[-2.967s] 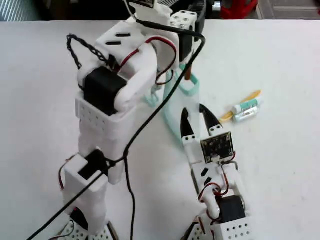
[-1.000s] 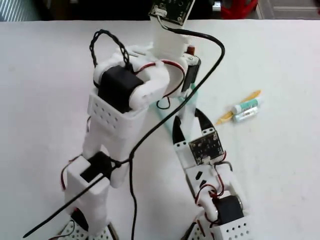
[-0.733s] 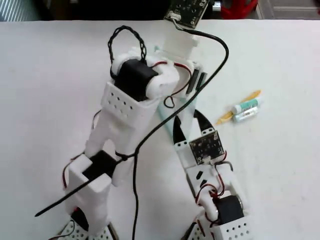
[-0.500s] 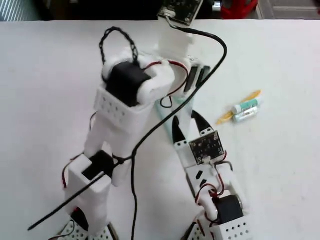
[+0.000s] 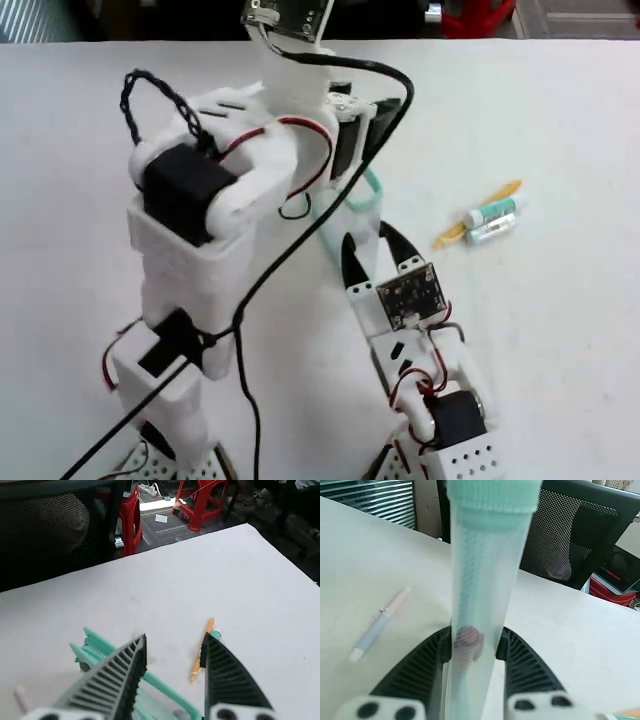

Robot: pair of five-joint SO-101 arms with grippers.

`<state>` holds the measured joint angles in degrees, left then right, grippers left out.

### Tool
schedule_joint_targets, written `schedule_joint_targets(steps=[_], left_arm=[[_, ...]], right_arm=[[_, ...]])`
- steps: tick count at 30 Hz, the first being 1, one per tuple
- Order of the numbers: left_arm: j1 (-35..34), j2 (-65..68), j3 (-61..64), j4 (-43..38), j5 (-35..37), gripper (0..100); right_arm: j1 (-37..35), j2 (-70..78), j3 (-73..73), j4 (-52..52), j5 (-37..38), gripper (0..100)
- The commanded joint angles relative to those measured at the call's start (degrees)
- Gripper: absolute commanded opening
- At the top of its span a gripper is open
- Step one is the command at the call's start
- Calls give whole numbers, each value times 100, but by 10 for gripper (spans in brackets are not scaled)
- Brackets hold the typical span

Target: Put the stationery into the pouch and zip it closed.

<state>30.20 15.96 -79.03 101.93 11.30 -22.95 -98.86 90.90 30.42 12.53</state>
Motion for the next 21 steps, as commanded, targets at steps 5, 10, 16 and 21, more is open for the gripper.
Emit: schedule_joint_targets(steps=[5, 10, 16, 21], left_arm=[[-1587, -462, 387, 26, -44, 188], [-2334, -180, 1477, -18, -88, 186], [-2527, 163, 2365, -26, -1143, 184], [-2580, 725, 3464, -993, -1451, 184]], right_arm=[[-13, 75, -44, -4, 44, 28], [-13, 75, -44, -22, 44, 30], [453, 75, -44, -84, 35, 17], [743, 75, -44, -207, -9, 19]])
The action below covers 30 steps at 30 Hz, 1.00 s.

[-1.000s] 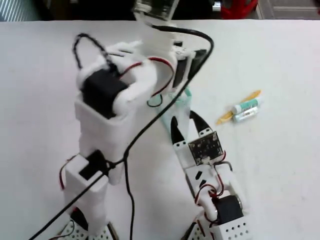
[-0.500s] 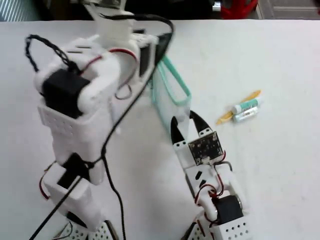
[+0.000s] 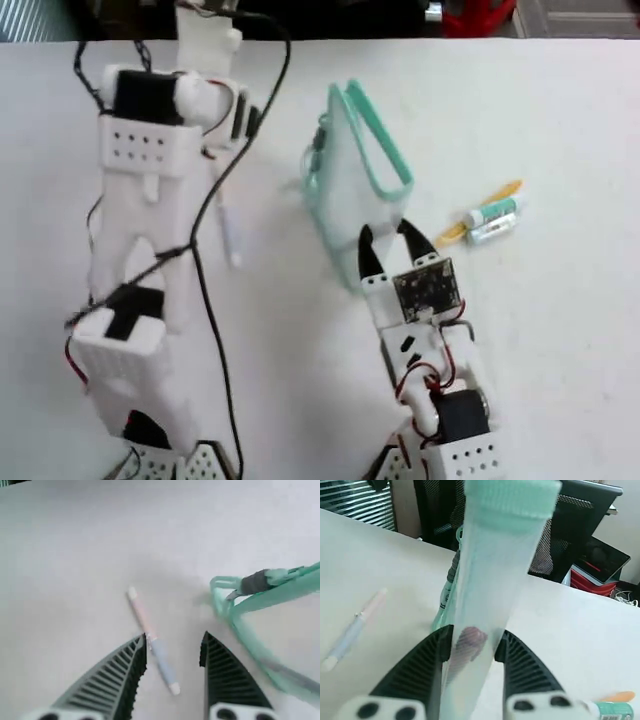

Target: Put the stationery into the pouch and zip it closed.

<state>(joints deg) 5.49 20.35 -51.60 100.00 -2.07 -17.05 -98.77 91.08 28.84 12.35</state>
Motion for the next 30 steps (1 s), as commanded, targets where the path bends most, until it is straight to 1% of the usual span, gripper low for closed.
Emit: schedule_joint_targets(steps=[1, 6, 9, 12, 16, 20, 26, 28, 30], left_arm=[[-127, 426, 1002, -1029, 18, 184], [-409, 901, 1811, -1899, 993, 189], [-611, 1086, 2004, -2303, 1284, 189], [-629, 1385, 2127, -2549, 1336, 189], [-541, 1930, 2154, -2620, 1336, 186], [-708, 2396, 2136, -2936, 1345, 184], [-752, 2387, 2136, -2998, 1345, 183], [-778, 2396, 2154, -3007, 1336, 158], [-787, 2404, 2180, -3024, 1301, 110]], right_arm=[[154, 66, -62, -48, 9, 19], [101, 66, -53, -48, 9, 19], [-40, 66, -44, -4, 26, 19], [-84, 66, -44, -4, 44, 19], [-66, 66, -44, -13, 53, 19], [-75, 66, -44, -4, 53, 19], [-66, 66, -44, -4, 53, 19], [-57, 66, -44, -4, 53, 19], [-57, 66, -44, -4, 53, 19]])
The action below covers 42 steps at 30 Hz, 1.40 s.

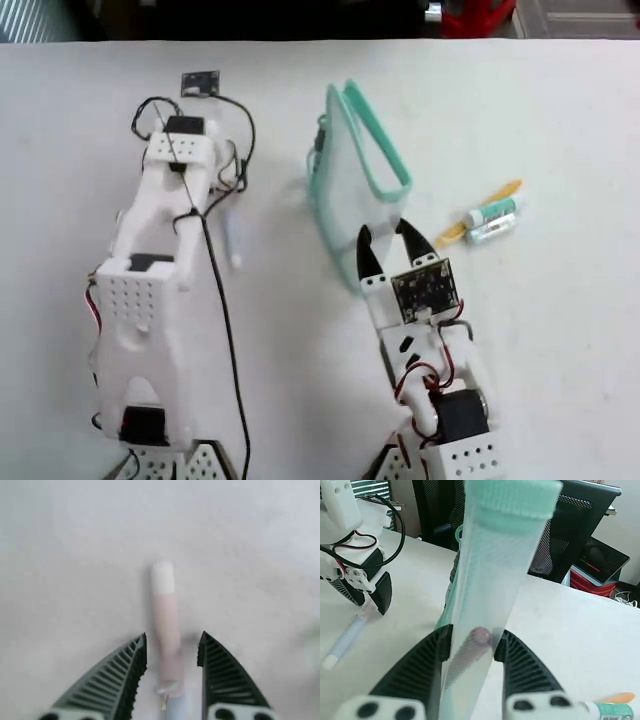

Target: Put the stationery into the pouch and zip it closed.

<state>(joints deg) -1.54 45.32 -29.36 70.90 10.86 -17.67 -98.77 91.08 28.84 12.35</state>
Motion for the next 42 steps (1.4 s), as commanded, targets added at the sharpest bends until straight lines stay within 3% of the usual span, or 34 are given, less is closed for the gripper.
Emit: schedule_joint_targets(steps=[1, 4, 8, 20, 30, 35, 42], left_arm=[[-84, -92, -44, -114, 0, 85], [-66, -84, -35, -202, -9, 54], [-92, 101, -105, -396, -237, 93], [-48, 927, -1600, 659, -598, 76], [-4, 1569, -3191, 1952, -571, 23], [321, 1279, -4774, 3147, -571, 24], [989, 347, -6426, 3165, -563, 24]], right_arm=[[4, 66, -44, -4, 53, 19], [4, 66, -44, 4, 53, 19], [-13, 66, 9, 4, 62, 19], [-31, 66, 26, -4, 62, 19], [-22, 66, 26, -40, 62, 19], [-31, 66, 229, -277, 62, 19], [-22, 66, 325, -435, 70, 19]])
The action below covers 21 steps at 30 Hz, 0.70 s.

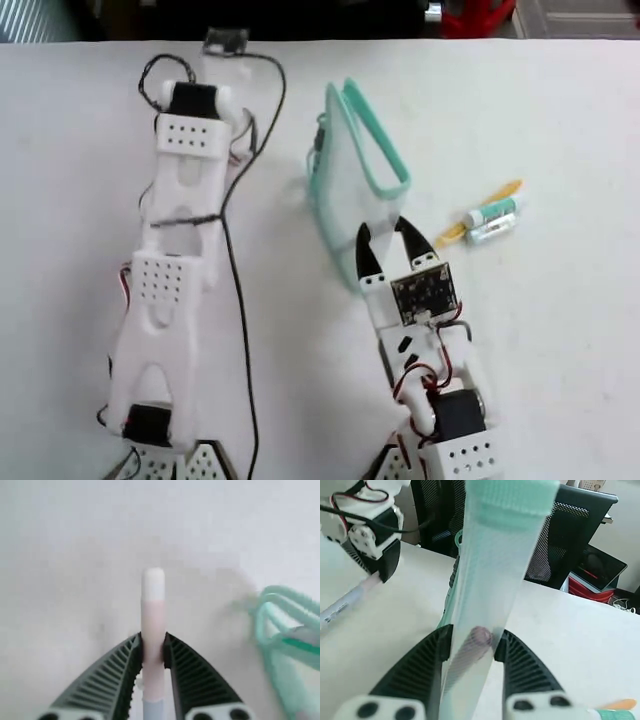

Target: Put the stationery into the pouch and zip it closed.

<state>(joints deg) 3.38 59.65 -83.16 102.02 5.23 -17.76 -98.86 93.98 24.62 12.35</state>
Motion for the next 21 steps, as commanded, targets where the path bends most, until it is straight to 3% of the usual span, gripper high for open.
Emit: schedule_joint_targets(steps=[1, 5, 11, 16, 21], left_arm=[[646, -1297, -1257, 53, 0, 24], [1174, -2352, -1231, -97, 202, 24], [1429, -3451, -1257, -431, 888, 24], [2211, -4198, -1257, -484, 686, 24], [2378, -4708, -1257, -475, 642, 24]], right_arm=[[4, 75, 35, -13, 70, 19], [13, 75, 35, -22, 70, 19], [-13, 75, 35, -22, 70, 19], [-22, 75, 53, -22, 70, 19], [-22, 75, 62, -22, 70, 19]])
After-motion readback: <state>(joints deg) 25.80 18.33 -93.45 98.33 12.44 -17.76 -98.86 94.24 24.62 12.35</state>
